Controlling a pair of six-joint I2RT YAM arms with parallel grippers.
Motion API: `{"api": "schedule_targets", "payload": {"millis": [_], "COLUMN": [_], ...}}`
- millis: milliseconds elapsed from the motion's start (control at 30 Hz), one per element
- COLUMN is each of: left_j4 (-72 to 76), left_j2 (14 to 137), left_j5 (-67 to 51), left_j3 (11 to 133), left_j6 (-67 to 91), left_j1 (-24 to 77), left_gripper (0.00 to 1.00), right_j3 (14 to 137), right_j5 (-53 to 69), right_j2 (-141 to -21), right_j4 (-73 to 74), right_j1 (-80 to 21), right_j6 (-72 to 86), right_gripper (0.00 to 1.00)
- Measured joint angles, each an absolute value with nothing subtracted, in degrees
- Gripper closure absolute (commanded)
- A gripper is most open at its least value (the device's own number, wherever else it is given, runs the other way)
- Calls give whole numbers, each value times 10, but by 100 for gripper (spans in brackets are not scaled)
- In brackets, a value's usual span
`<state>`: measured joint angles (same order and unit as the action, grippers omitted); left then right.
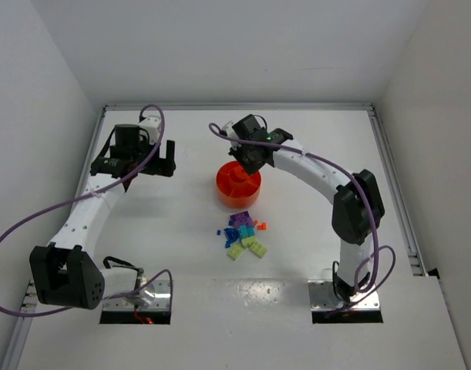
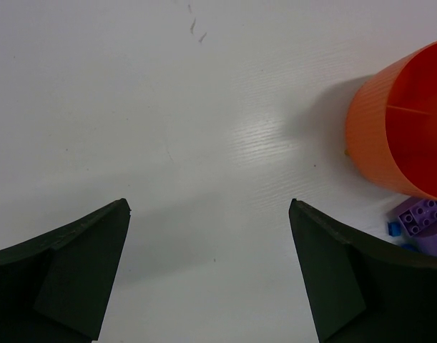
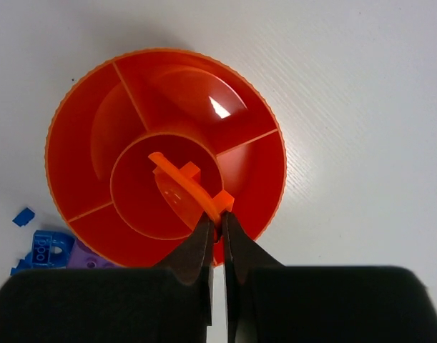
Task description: Sort the legos into containers by color
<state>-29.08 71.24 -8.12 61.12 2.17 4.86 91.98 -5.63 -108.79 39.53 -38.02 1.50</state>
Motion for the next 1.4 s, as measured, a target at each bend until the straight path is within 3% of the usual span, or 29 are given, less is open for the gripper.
{"api": "schedule_targets", "payload": {"millis": [167, 300, 500, 567, 667, 933, 1200, 1400], "left_j4": [-290, -290, -291, -291, -291, -288, -286, -286], "left_j2": [709, 709, 709, 709, 709, 681, 678, 684], "left_j5": [-81, -81, -82, -82, -81, -82, -98, -111], "left_j3": [611, 611, 609, 609, 609, 601, 599, 599], "left_j6": [22, 22, 22, 22, 22, 19, 17, 14], "left_j1": [48, 48, 48, 48, 48, 47, 44, 44], "left_gripper": [0, 0, 0, 0, 0, 0, 0, 0], "right_j3": [920, 920, 920, 920, 914, 685, 527, 499], "right_j5": [-72, -80, -85, -84, -79, -20, 101, 171], "right_j2": [-1088, -1088, -1087, -1083, -1064, -832, -801, -824], "right_j4": [395, 395, 395, 395, 394, 393, 412, 381], "right_j1": [-390, -395, -400, -401, -398, -385, -384, -384], "right_j6": [12, 9, 4, 2, 1, -36, -126, -202], "right_gripper": [83, 52, 53, 62, 66, 68, 52, 50]}}
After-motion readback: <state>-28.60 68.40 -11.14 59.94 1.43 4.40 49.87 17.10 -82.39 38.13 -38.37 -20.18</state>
